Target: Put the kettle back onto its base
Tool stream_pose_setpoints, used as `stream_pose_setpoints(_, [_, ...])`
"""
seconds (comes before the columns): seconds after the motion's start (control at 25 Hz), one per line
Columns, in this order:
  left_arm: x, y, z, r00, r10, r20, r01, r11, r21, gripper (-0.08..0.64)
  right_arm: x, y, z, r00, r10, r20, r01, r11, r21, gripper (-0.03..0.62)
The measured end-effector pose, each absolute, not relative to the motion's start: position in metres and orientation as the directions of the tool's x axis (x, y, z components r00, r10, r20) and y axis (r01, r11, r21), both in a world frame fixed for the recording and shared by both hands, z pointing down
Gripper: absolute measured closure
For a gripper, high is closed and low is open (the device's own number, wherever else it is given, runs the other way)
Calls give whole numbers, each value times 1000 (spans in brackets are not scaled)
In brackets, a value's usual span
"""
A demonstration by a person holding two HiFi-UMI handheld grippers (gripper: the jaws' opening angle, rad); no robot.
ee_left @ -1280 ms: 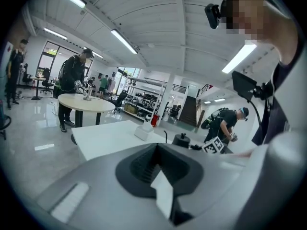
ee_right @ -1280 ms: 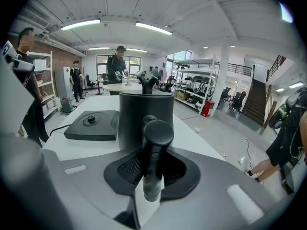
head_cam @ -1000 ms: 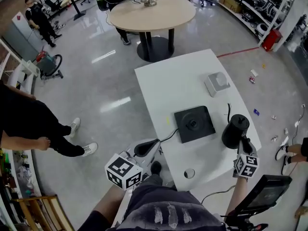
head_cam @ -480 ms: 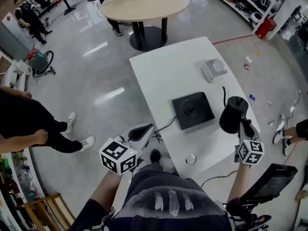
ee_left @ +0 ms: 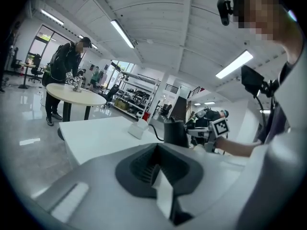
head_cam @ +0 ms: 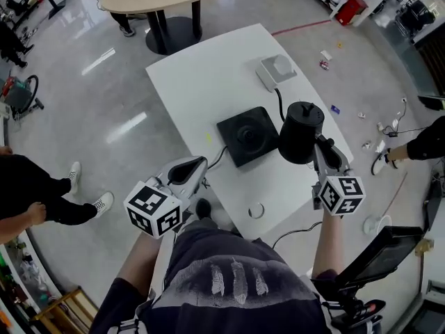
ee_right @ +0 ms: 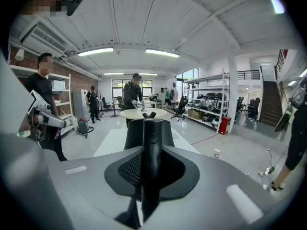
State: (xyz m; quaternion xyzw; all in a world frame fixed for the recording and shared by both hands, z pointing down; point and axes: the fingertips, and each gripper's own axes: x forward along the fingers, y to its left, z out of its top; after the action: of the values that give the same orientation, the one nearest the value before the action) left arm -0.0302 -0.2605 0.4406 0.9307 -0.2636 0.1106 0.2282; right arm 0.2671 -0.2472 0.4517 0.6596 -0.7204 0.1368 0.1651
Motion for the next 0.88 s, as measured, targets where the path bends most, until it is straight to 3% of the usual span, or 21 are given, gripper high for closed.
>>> stream_pose_setpoints(0.4, [-51, -273, 442, 813, -493, 308, -581, -720, 379, 558, 212, -304, 448, -201, -912, 359, -979, 202, -34, 538])
stream_pose_setpoints(0.88, [-74, -280, 436, 773, -566, 288, -634, -674, 379, 558, 160, -348, 480, -315, -852, 418, -947, 313, -76, 538])
